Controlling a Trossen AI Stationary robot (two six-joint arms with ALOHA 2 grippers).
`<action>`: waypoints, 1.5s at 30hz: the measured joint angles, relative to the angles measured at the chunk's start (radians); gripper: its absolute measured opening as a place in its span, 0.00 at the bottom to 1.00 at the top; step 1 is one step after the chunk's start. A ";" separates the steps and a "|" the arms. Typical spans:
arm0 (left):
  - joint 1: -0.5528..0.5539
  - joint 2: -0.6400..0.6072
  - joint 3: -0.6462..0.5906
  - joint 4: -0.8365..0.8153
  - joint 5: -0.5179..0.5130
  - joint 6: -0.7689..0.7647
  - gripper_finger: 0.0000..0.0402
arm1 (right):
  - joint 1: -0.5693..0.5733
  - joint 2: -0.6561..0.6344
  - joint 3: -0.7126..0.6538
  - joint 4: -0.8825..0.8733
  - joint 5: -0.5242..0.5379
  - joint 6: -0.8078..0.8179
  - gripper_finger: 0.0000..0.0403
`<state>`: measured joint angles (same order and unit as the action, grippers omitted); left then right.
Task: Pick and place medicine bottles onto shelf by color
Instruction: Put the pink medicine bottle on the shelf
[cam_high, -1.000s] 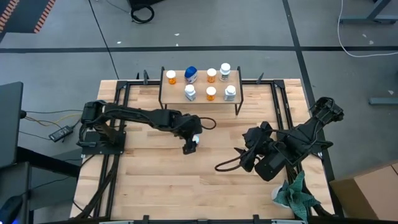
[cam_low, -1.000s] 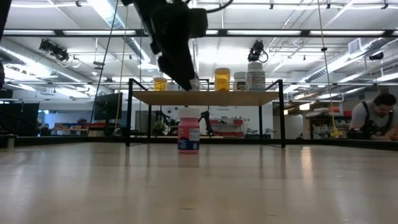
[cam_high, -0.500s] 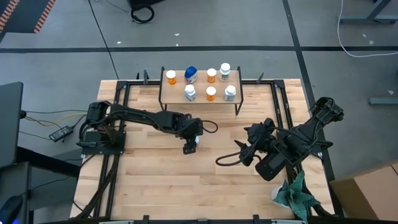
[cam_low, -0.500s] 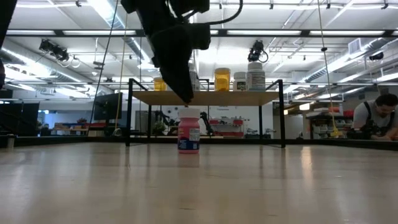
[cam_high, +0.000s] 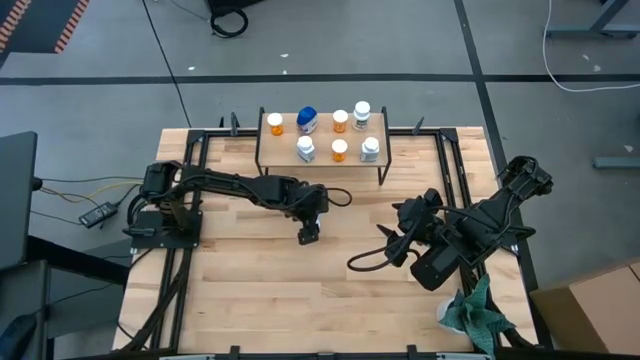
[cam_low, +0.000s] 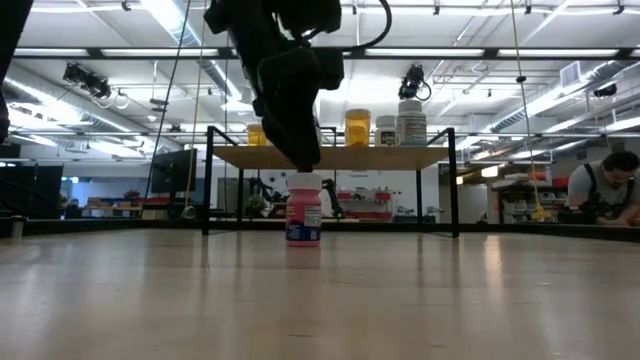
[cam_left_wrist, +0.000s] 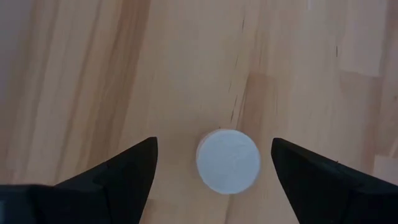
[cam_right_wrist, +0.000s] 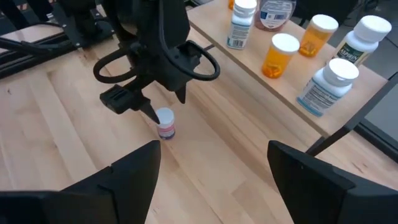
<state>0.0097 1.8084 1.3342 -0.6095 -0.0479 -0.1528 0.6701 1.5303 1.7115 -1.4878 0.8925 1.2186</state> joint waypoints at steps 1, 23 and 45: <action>0.000 0.000 0.000 -0.001 0.000 0.000 0.80 | 0.000 0.000 0.000 0.000 0.000 0.000 0.75; -0.010 0.039 0.000 0.006 0.001 -0.028 0.79 | 0.000 0.000 0.000 0.001 0.016 0.008 0.75; -0.032 0.058 -0.001 0.015 0.000 -0.046 0.66 | 0.000 0.000 0.000 0.001 0.016 0.004 0.75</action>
<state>-0.0219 1.8660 1.3334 -0.5949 -0.0475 -0.1984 0.6701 1.5303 1.7115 -1.4872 0.9086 1.2228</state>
